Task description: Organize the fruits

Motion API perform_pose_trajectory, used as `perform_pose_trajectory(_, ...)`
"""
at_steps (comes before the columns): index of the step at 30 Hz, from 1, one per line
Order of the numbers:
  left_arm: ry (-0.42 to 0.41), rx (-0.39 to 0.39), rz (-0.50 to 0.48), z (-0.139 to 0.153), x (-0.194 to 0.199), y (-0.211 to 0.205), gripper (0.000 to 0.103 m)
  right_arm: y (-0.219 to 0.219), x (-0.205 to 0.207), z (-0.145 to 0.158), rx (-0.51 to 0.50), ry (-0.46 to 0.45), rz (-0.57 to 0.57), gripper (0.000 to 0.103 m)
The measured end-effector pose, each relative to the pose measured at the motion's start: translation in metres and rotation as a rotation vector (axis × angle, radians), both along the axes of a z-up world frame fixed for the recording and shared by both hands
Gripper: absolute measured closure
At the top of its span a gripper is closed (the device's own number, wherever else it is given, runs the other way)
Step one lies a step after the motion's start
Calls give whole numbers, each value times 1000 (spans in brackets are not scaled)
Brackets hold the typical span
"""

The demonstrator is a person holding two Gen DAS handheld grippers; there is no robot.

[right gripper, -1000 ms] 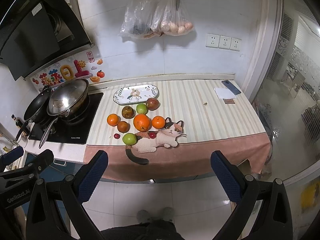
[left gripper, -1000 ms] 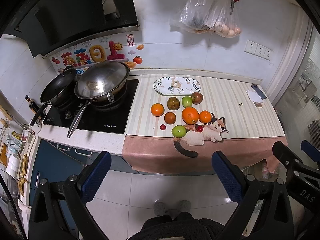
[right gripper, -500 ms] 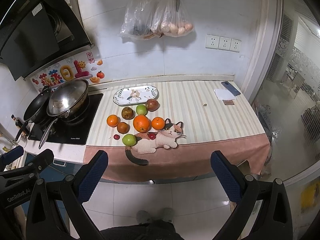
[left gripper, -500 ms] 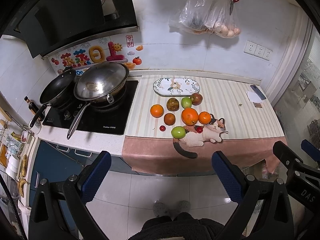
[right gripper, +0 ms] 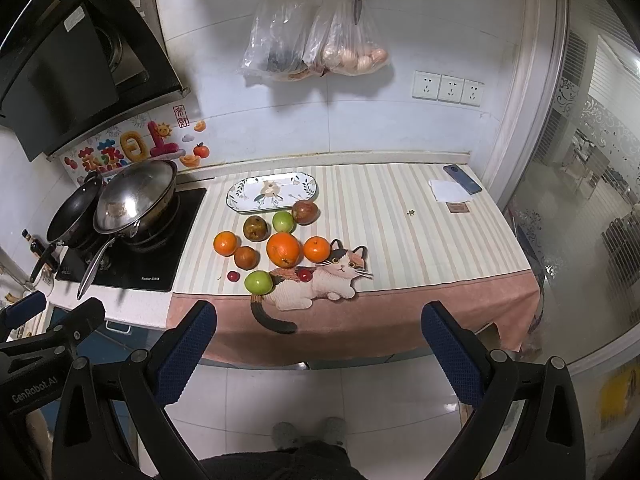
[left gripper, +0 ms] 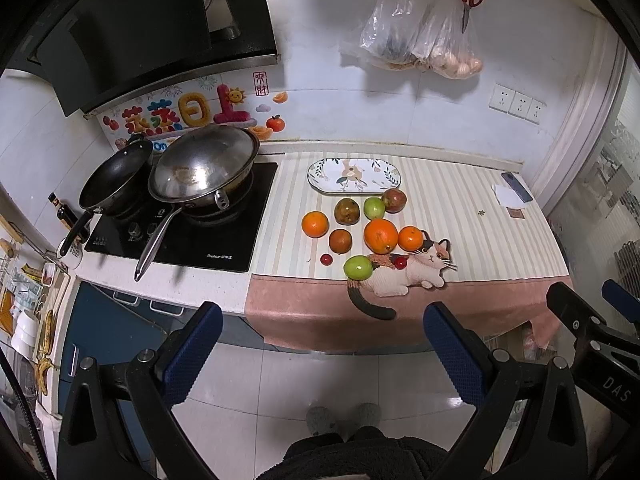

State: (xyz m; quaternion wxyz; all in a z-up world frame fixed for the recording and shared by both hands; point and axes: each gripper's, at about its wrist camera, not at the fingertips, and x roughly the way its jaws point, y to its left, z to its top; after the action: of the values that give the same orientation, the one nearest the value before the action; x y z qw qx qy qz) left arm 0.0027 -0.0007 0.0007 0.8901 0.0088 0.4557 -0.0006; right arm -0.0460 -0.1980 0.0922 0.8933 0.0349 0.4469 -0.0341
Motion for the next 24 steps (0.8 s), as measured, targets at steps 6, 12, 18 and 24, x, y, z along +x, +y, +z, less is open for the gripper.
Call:
perform_pose_trajectory(6,-1,-2,0,2,4,0,0,2,6,2,0,-3,1,0)
perform_pose_trajectory(12,-3,-3,-1,5,7,1,0,3,6,3,2,-5,2,0)
perform_pose_trajectory(18,-1,-5,-3,5,7,0,0,3,7,3,3,-4,3,0)
perform_pose_trajectory(24,2,-10,-3,4,6,1,0,6,8,5,1,-6,2,0)
